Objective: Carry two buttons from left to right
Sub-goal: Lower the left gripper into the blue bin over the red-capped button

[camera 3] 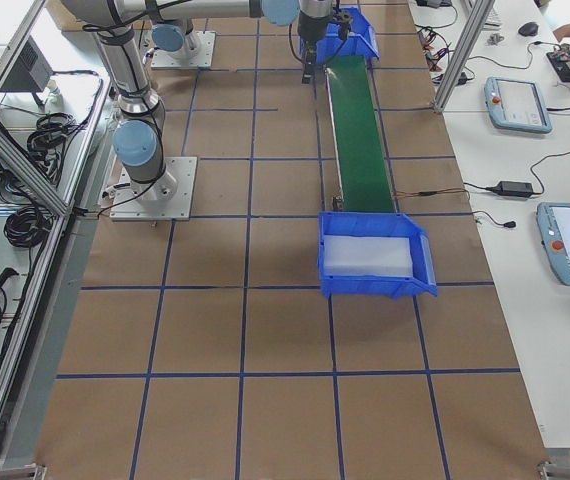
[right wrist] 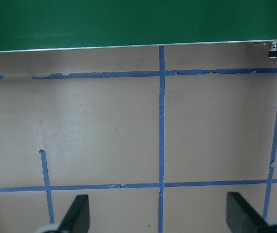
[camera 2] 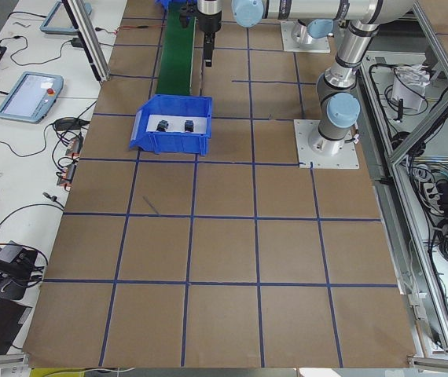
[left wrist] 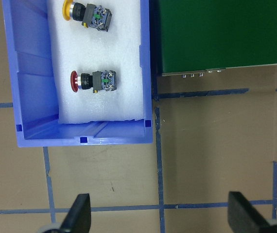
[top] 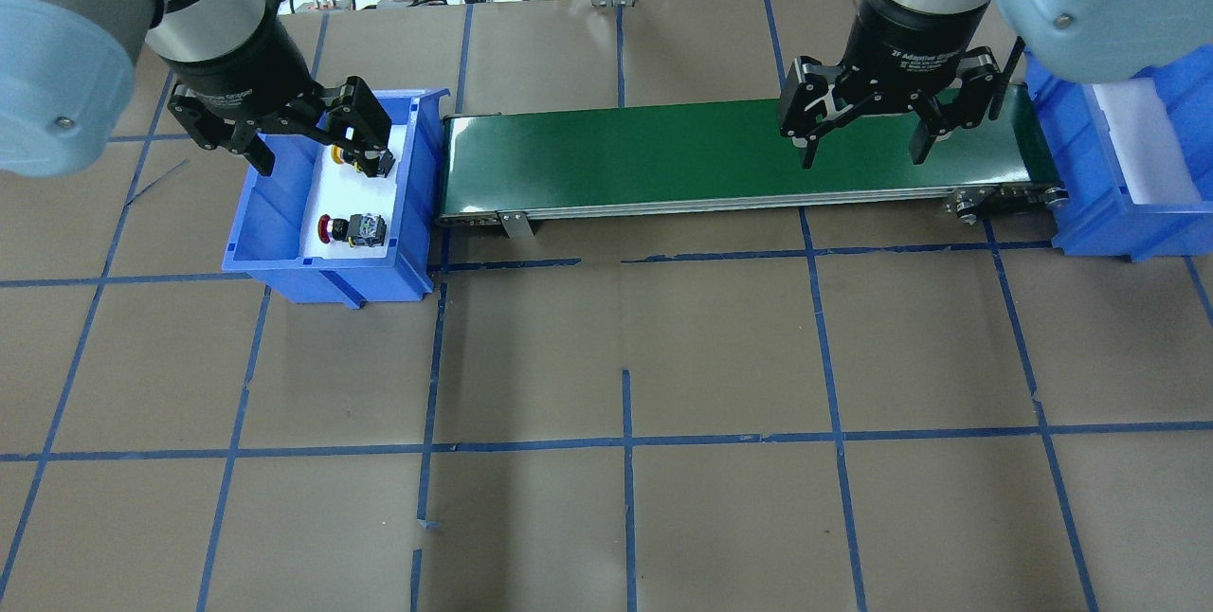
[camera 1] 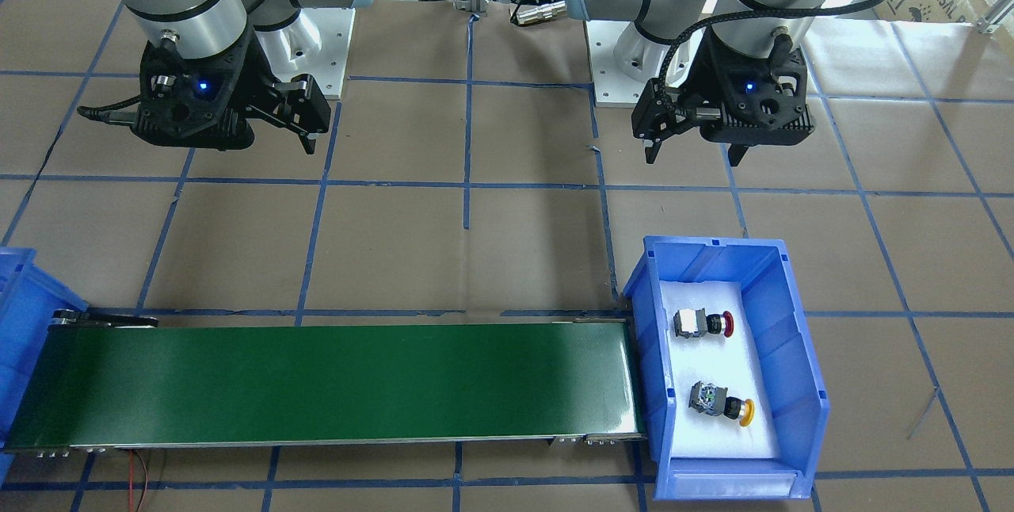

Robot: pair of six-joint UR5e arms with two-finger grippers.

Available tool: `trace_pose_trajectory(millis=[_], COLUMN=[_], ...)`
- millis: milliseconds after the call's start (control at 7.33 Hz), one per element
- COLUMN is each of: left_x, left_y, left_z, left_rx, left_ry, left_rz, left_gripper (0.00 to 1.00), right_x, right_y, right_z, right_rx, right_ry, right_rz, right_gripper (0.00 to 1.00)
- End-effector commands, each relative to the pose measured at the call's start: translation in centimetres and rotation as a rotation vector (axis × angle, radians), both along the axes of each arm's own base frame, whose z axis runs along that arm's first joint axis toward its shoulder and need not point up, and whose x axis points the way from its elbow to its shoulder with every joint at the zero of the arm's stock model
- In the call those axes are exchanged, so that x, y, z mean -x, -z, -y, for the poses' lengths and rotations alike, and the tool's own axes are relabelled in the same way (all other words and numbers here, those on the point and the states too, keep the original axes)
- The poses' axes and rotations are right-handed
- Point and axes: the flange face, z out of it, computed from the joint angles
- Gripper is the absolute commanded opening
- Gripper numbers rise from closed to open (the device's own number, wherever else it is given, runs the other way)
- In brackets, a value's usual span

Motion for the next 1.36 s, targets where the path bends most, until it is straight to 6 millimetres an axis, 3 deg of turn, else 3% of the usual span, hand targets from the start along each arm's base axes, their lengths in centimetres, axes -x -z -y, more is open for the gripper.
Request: trace_pose_trajectory(millis=[0, 273, 545, 682, 955, 1227], left_x=[-0.2, -1.3, -3.4, -4.8, -6.9, -7.2], left_y=[0.1, 0.5, 0.4, 1.5, 5.5, 7.8], left_z=[0.0, 0.3, 0.8, 1.2, 5.3, 6.4], left_rx=[-0.001, 0.001, -0.003, -0.022, -0.069, -0.111], left_ry=[0.013, 0.006, 0.184, 0.261, 0.531, 0.796], left_rz=[0.005, 0.009, 0.006, 0.005, -0.004, -0.015], left_gripper=[1.0, 1.0, 1.0, 1.0, 1.0, 1.0], right_x=[0.0, 0.0, 0.0, 0.0, 0.0, 0.0], right_y=[0.2, 0.1, 0.2, 0.2, 0.3, 0.3], right_z=[-0.1, -0.2, -0.3, -0.3, -0.2, -0.2], right_rx=[-0.004, -0.002, -0.005, -0.005, -0.007, -0.008], right_ry=[-0.003, -0.006, -0.008, -0.008, -0.011, -0.013], right_rz=[0.001, 0.001, -0.001, -0.001, -0.002, -0.002], right_gripper=[1.0, 1.0, 1.0, 1.0, 1.0, 1.0])
